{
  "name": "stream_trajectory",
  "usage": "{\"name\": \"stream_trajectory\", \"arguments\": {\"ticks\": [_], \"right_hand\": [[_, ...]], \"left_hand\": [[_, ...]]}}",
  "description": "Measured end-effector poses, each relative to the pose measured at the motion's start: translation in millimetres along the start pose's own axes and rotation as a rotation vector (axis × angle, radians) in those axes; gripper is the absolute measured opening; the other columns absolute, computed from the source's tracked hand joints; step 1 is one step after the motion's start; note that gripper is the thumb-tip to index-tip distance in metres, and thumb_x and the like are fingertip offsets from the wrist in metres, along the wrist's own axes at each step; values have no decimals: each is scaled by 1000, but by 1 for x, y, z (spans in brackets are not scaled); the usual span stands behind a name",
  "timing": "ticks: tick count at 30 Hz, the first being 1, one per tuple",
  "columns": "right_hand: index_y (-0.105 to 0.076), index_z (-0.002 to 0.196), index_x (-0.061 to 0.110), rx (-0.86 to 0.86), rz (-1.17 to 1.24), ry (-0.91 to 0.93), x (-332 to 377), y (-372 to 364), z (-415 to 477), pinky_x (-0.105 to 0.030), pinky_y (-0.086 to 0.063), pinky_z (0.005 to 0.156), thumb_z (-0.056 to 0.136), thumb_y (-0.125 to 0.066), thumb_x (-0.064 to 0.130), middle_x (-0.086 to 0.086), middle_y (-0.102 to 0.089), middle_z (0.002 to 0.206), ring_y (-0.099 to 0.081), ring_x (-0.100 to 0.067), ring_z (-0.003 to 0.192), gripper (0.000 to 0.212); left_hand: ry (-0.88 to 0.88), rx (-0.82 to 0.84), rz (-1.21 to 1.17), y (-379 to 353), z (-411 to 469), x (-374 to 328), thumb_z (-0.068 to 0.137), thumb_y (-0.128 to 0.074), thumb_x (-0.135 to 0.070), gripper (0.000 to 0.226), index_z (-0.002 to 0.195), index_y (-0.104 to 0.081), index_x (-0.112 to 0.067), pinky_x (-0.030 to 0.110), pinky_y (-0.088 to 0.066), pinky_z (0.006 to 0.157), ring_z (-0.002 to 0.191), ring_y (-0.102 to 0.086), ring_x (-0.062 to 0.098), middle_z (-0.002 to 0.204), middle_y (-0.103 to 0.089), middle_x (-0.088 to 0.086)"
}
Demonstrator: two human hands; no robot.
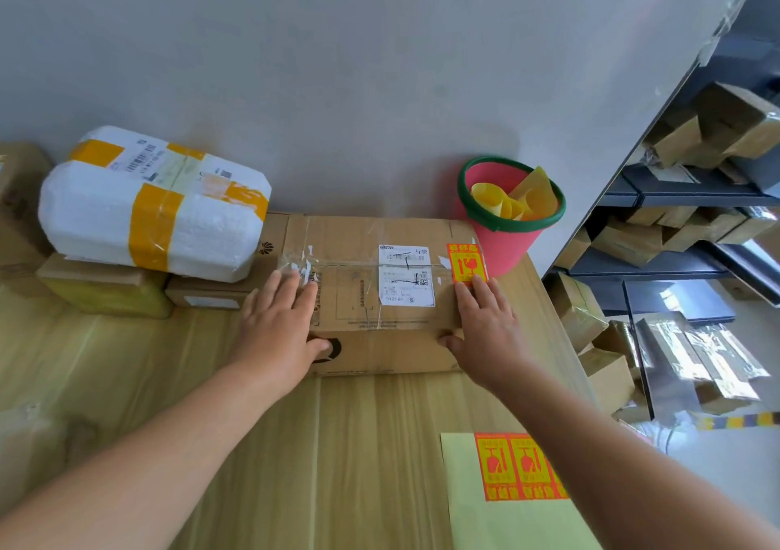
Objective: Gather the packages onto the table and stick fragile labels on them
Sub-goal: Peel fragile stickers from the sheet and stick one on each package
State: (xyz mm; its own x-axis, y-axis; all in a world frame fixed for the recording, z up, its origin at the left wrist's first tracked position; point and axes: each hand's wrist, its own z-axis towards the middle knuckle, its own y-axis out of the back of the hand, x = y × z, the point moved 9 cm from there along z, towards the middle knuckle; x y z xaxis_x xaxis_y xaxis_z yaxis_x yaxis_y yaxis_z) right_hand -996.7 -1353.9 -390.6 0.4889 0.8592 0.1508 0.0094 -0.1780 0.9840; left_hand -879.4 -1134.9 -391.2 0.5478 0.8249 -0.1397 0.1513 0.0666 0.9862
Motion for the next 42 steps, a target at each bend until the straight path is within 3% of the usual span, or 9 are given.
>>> {"name": "stream_trajectory", "arguments": {"ticks": [15,28,36,42], "right_hand": [[-9,153,16,-31,-36,65,0,8,78,-38,-7,119,90,-57,46,-6,-4,161,2,-26,148,84],[-9,153,16,-57,-83,10,8,9,110,-41,-8,119,92,-54,46,-7,-5,161,0,-27,148,81],[-10,152,19,-35,-12,116,59,10,53,-38,-1,118,94,-52,41,-4,-1,162,7,-23,148,76],[-7,153,21,75,50,255,134,-8,-21,-35,1,118,95,-49,43,-1,1,162,8,-19,148,75]], "left_hand": [[9,-49,29,1,72,4,93,-48,-48,78,152,-6,-20,40,-5,119,147,7,23,160,5,4],[19,-39,26,5,108,9,96,-44,-41,74,152,0,-19,42,-1,118,146,10,25,160,9,5],[-7,-54,-68,14,55,12,94,-44,-50,78,152,0,-21,41,-1,119,146,9,22,160,6,3],[55,-47,-104,24,-29,62,94,-43,-51,76,152,-6,-20,39,-4,118,147,3,22,160,1,4]]}}
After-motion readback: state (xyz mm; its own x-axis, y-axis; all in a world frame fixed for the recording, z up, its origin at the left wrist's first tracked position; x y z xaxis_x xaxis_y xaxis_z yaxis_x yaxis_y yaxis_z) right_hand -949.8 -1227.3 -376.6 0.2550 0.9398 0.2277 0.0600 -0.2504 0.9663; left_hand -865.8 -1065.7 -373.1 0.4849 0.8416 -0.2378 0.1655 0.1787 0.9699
